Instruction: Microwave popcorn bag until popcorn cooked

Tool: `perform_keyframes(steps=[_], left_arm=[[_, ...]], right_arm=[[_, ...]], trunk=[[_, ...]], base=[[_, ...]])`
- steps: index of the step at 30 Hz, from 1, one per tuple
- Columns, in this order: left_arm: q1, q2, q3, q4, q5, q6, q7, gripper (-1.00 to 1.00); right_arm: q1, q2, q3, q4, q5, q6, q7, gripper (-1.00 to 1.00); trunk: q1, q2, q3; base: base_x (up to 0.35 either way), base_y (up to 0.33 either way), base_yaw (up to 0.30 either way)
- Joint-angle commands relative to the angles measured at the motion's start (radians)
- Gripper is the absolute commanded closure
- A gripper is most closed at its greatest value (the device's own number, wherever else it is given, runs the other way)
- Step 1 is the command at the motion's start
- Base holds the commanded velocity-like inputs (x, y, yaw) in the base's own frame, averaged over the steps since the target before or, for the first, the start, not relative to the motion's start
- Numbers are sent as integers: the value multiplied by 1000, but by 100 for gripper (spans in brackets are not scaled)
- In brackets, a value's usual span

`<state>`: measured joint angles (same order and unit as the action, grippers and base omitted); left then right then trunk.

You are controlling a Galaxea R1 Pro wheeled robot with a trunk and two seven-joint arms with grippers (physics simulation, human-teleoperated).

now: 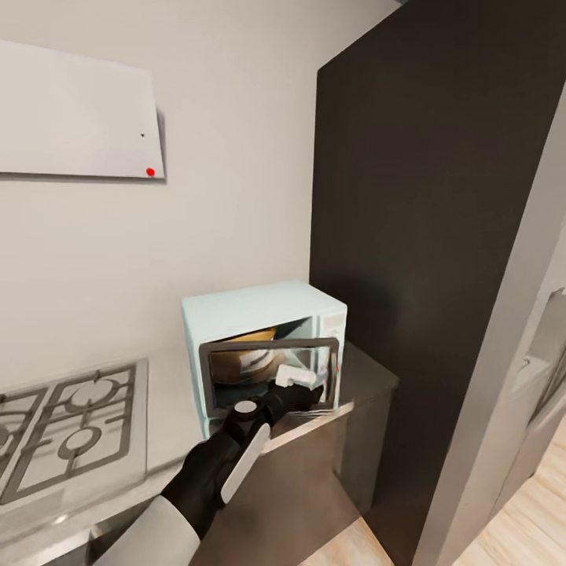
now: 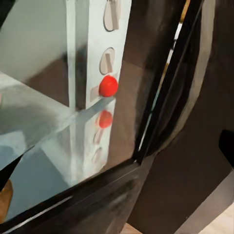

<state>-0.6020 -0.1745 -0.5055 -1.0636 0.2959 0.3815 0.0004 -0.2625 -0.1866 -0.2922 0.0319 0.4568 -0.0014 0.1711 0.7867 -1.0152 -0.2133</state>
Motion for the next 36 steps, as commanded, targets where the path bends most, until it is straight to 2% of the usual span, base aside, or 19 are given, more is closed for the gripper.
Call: perform_keyframes(steps=[1,4,10,20,21,25,27,28,31,36], left_arm=[[-1,0,-4,-2,12,4,0,-100],[-1,0,-8,-4,43,-15,1,-100],[-1,0,-14,-2,48,-35,3,-100],[-1,0,-19,-5,47,-38,9,-100],[-1,0,-17,-6,46,-38,33,-100],[-1,0,-14,3,46,-38,229,-100],[-1,0,-14,9,40,-39,279,-100],[-1,0,-13,10,40,-39,336,-100],[-1,0,-14,11,40,-39,368,-100],[-1,0,-11,11,40,-39,375,-100]], right_arm=[[-1,-1,-8,2,8,0,2,-100],[-1,-1,-8,2,8,0,2,-100],[-1,-1,-8,2,8,0,2,-100],[-1,-1,-8,2,8,0,4,-100],[-1,-1,-9,2,8,0,5,-100],[-1,-1,-9,2,8,0,10,-100],[-1,-1,-9,2,8,0,12,-100],[-1,-1,-8,2,8,0,13,-100],[-1,-1,-8,2,8,0,13,-100],[-1,-1,-8,2,8,0,13,-100]], trunk=[[1,-1,-1],[1,-1,-1],[1,-1,-1],[1,-1,-1],[1,-1,-1],[1,-1,-1],[1,-1,-1],[1,-1,-1],[1,-1,-1],[1,-1,-1]], base=[[320,0,0],[172,0,0],[13,-45,0],[50,-265,0],[71,-176,0],[17,-42,0],[1,-2,0],[0,0,0],[0,0,0],[0,0,0]])
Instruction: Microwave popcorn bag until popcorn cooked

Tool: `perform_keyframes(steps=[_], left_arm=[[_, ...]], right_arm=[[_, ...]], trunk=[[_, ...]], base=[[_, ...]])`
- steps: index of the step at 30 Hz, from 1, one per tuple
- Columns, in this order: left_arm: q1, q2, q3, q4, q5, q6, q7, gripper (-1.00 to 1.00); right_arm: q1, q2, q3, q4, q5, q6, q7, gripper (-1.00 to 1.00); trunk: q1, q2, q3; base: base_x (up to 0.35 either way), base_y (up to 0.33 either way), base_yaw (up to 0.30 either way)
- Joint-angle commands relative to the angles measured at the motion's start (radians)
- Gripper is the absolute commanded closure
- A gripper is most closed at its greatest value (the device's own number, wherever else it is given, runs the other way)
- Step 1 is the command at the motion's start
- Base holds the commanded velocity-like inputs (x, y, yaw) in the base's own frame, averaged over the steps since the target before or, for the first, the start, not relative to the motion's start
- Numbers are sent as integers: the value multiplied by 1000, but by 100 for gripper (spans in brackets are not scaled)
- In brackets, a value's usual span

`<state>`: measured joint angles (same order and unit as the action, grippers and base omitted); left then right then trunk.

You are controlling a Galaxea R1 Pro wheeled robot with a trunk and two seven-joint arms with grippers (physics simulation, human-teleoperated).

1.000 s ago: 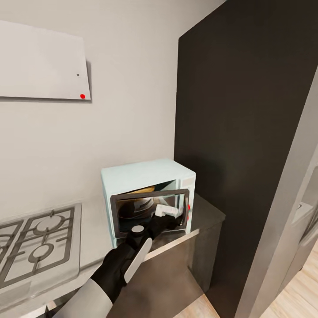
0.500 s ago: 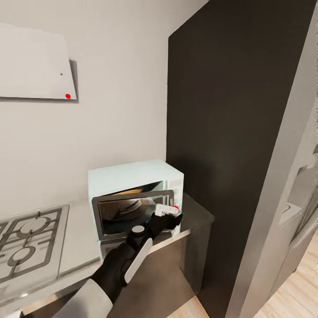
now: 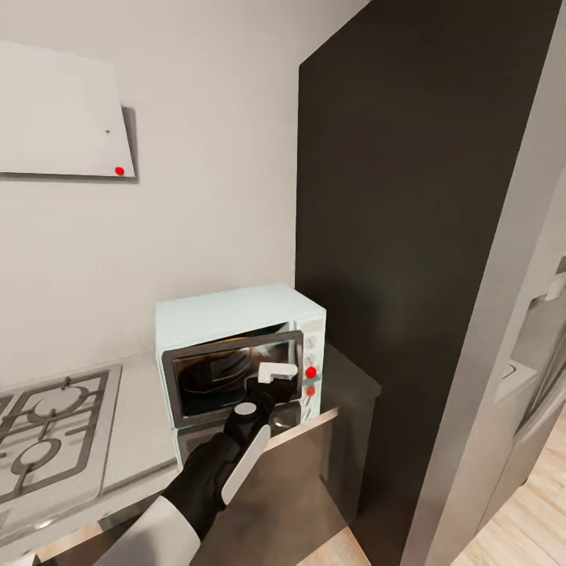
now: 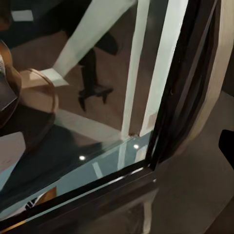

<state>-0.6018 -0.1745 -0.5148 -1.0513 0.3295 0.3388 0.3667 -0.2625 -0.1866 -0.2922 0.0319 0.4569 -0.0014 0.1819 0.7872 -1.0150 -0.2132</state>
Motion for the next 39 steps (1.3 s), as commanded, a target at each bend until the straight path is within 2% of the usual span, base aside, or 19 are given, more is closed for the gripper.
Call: perform_keyframes(steps=[1,6,15,22,39], left_arm=[[-1,0,-1,-1,6,3,9,-100],[-1,0,-4,3,6,2,8,-100],[-1,0,-7,9,9,1,8,-100],[-1,0,-8,1,14,1,9,-100],[-1,0,-12,-4,16,5,8,-100]], right_arm=[[-1,-1,-8,2,8,0,2,-100],[-1,-1,-8,2,8,0,2,-100],[-1,-1,-8,2,8,0,2,-100],[-1,-1,-8,2,8,0,-2,-100],[-1,-4,-8,2,8,-6,-5,-100]], trunk=[[0,-1,-1],[0,-1,-1],[0,-1,-1],[0,-1,-1],[0,-1,-1]], base=[[0,0,0],[29,0,0],[249,0,0],[20,0,0],[-321,0,0]])
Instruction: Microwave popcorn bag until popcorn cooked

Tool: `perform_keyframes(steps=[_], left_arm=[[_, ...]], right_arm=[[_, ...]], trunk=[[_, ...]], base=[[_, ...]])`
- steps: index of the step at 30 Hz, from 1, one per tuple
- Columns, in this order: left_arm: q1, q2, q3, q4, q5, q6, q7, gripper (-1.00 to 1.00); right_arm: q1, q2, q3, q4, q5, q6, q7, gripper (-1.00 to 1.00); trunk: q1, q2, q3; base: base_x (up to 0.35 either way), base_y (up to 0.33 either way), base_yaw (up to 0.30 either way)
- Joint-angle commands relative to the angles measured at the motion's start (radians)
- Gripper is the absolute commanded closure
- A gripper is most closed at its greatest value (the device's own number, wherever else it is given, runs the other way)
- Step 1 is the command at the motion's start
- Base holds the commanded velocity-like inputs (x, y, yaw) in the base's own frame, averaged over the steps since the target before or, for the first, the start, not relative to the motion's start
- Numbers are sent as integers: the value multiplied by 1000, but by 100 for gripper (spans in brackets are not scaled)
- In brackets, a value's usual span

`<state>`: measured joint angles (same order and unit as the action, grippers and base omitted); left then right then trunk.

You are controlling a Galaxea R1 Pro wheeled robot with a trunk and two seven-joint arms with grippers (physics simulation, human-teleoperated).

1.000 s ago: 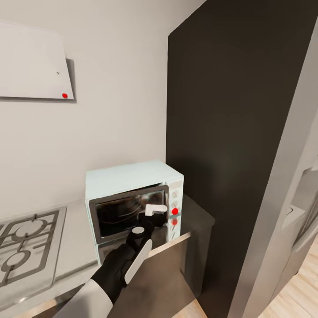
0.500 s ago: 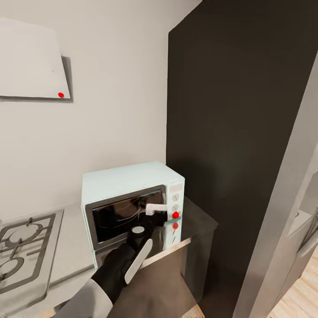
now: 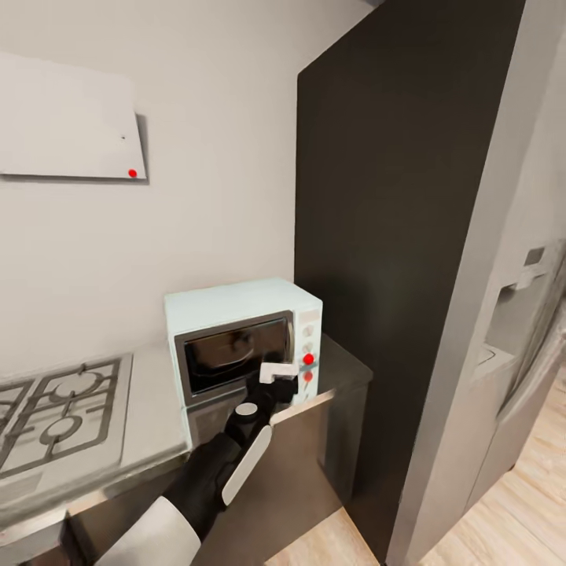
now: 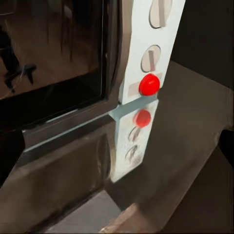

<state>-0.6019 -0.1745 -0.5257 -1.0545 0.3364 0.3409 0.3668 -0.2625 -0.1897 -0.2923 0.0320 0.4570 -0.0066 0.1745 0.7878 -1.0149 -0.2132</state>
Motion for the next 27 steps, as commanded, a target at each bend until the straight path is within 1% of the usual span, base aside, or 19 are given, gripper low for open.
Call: perform_keyframes(steps=[1,6,8,9,11,12,13,14,16,17,18,19,20,21,22,23,25,26,27], left_arm=[[-1,0,-2,-1,9,3,8,-100],[-1,0,-2,-2,12,3,8,-100],[-1,0,-2,0,29,2,7,-100],[-1,0,-9,3,52,2,6,-100],[-1,0,-44,16,109,1,6,-100],[-1,0,-81,51,156,1,6,-100],[-1,0,-93,75,177,0,6,-100],[-1,0,-110,162,241,-53,2,-100],[-1,0,-115,247,289,-108,-7,-100],[0,0,-120,321,323,-141,-24,-100],[1,0,-126,394,350,-166,-59,-100],[3,0,-129,436,364,-179,-91,-100],[6,0,-131,501,377,-192,-159,-100],[8,0,-132,541,383,-198,-202,-100],[9,0,-133,606,388,-202,-257,-100],[9,0,-133,668,392,-206,-292,-100],[13,0,-133,709,393,-208,-305,-100],[24,0,-127,800,403,-231,-313,-100],[28,0,-125,877,425,-255,-316,-100]], right_arm=[[-1,-1,-8,2,8,-1,2,-100],[-1,-1,-9,2,8,-4,-1,-100],[-1,-1,-9,2,8,-4,-1,-100],[-1,-1,-8,2,8,-4,-1,-100],[-1,-1,-8,2,8,-3,-1,-100],[-1,-1,-8,2,8,-3,-1,-100],[-1,-1,-8,2,8,-3,-1,-100],[-1,-1,-8,2,8,-3,-1,-100],[-1,-1,-9,2,8,-4,-1,-100],[-1,-1,-9,2,8,-3,-1,-100],[-1,-1,-8,2,8,-3,-1,-100],[0,-1,-8,2,8,-4,-1,-100],[1,-1,-8,2,8,-4,-1,-100],[1,-1,-8,2,8,-4,-1,-100],[1,-1,-8,2,8,-4,-2,-100],[2,-1,-8,2,8,-2,-2,-100],[2,1,-8,2,8,2,-3,-100],[2,4,-8,2,8,6,-5,-100],[2,5,-8,2,8,7,-8,-100]], trunk=[[0,-1,-1],[0,-1,-1],[0,-1,-1],[0,-1,-1],[0,-1,-1],[0,-1,-1],[0,-1,-1],[0,-1,-1],[0,-1,-1],[0,-1,-1],[0,-1,-1],[0,-1,-1],[0,-1,-1],[0,-1,-1],[0,-1,-1],[0,-1,-1],[0,-1,-1],[0,-1,-1],[0,-1,-1]], base=[[-347,0,0],[-348,0,0],[-348,0,0],[-348,0,0],[-348,0,0],[-348,0,0],[-348,0,0],[-344,0,0],[-283,0,0],[-144,0,0],[-74,0,0],[-47,0,0],[-24,0,0],[-15,0,0],[-8,0,0],[-3,0,0],[-2,0,0],[0,0,0],[0,0,0]])
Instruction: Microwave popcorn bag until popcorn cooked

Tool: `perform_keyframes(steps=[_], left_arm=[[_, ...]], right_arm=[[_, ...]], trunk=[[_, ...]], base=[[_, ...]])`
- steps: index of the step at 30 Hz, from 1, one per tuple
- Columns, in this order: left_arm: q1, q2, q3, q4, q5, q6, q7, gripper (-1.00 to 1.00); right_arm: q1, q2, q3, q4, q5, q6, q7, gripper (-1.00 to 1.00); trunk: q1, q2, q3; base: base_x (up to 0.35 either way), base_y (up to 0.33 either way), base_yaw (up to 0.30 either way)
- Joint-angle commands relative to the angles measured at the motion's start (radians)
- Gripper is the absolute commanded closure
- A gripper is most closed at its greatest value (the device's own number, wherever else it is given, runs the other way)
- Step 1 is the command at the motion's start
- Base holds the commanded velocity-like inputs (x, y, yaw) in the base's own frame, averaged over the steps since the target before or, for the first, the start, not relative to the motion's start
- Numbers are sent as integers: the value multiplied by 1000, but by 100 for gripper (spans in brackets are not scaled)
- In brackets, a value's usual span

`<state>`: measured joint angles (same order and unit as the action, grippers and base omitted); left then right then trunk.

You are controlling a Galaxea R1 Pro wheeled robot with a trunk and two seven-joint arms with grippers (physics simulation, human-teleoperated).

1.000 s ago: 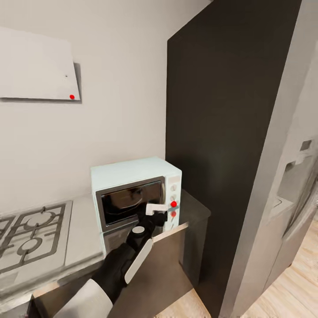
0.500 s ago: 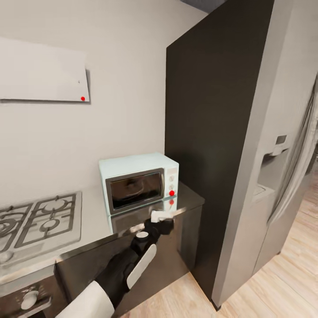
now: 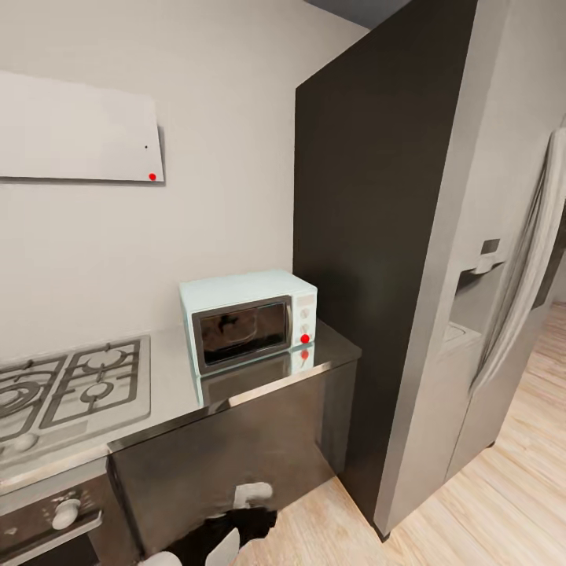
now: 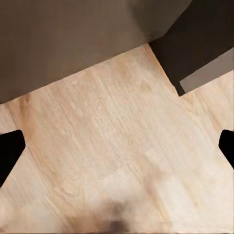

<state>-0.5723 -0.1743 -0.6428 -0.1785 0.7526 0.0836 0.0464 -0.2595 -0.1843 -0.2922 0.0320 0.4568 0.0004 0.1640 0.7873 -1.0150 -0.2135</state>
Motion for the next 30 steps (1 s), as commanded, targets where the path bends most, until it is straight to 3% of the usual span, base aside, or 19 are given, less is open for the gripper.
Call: perform_keyframes(steps=[1,3,7,10,13,15,19,22,30], left_arm=[[1,0,-7,52,28,-13,3,-100],[27,0,-5,136,66,-37,2,-100],[130,6,-5,172,83,-49,1,-100],[236,35,-3,177,86,-52,1,-100],[312,68,-4,178,86,-54,1,-100],[342,73,-4,178,87,-74,1,-100],[359,77,-3,179,108,-142,1,-100],[360,77,-3,179,112,-153,2,-100],[361,76,-3,179,113,-157,2,-100]], right_arm=[[-1,0,-8,2,8,0,0,-100],[-1,0,-8,2,8,1,-1,-100],[-1,-1,-8,2,8,-1,-2,-100],[-1,-2,-9,2,7,-6,-3,-100],[-1,-2,-9,2,6,-5,-2,-100],[-1,-2,-9,2,7,-3,-2,-100],[-1,-2,-2,1,12,8,-29,-100],[-1,2,-1,0,20,11,-81,-100],[-1,-2,-8,2,7,-71,-99,-100]], trunk=[[0,-1,-1],[0,-1,-1],[0,-1,-1],[0,-1,-1],[0,-1,-1],[0,-1,-1],[0,-1,-1],[0,-1,-1],[0,-1,-1]], base=[[0,0,0],[0,0,0],[0,0,0],[0,0,73],[0,0,238],[0,0,268],[0,0,278],[0,0,289],[0,0,292]])
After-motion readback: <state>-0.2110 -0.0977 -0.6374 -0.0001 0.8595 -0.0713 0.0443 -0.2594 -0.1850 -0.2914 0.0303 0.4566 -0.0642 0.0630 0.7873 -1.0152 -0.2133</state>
